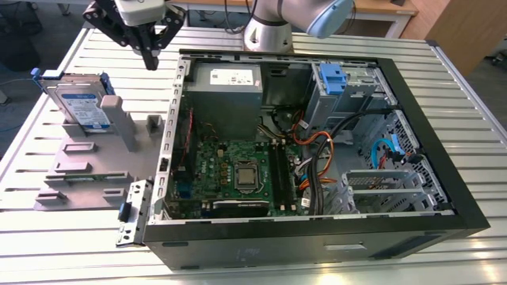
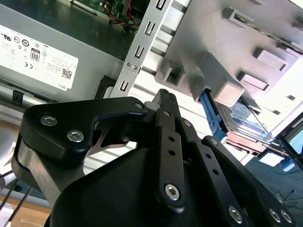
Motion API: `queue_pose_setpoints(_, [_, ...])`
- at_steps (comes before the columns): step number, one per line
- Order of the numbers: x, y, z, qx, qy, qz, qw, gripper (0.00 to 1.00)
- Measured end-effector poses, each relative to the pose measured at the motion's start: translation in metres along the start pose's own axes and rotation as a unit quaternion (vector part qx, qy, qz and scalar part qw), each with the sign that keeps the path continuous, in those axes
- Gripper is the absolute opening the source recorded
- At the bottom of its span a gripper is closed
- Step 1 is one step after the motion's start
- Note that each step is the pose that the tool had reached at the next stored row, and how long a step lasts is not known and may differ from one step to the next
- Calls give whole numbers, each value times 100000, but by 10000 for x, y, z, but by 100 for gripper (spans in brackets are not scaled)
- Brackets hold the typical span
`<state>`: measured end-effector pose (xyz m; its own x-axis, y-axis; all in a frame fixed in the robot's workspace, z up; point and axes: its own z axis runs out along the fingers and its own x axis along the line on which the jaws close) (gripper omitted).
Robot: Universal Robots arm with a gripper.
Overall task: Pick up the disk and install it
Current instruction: 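Reach for the disk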
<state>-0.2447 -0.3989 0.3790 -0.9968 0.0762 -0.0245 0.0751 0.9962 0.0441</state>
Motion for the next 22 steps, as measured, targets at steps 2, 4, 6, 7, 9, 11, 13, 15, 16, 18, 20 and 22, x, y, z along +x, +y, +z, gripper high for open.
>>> queue_pose_setpoints(2, [6,0,1,-1,-1,-1,100000,11])
queue_pose_setpoints(4, [11,-1,1,2,2,0,100000,11])
queue_pose_setpoints(6, [17,-1,1,1,1,-1,100000,11])
queue_pose_setpoints(7, [19,-2,1,2,2,0,100000,11])
queue_pose_setpoints(9, [25,-2,2,0,-1,1,100000,11])
queue_pose_setpoints(11, [31,-2,2,2,1,-1,100000,11])
queue_pose_setpoints(13, [37,-3,3,2,1,0,100000,11])
queue_pose_setpoints(15, [44,-4,3,0,-1,0,100000,11])
queue_pose_setpoints(16, [47,-4,3,3,2,0,100000,11])
queue_pose_setpoints(18, [53,-4,4,0,0,-2,100000,11])
queue_pose_setpoints(20, [59,-5,4,0,0,-1,100000,11])
queue_pose_setpoints(22, [66,-5,4,1,1,0,100000,11])
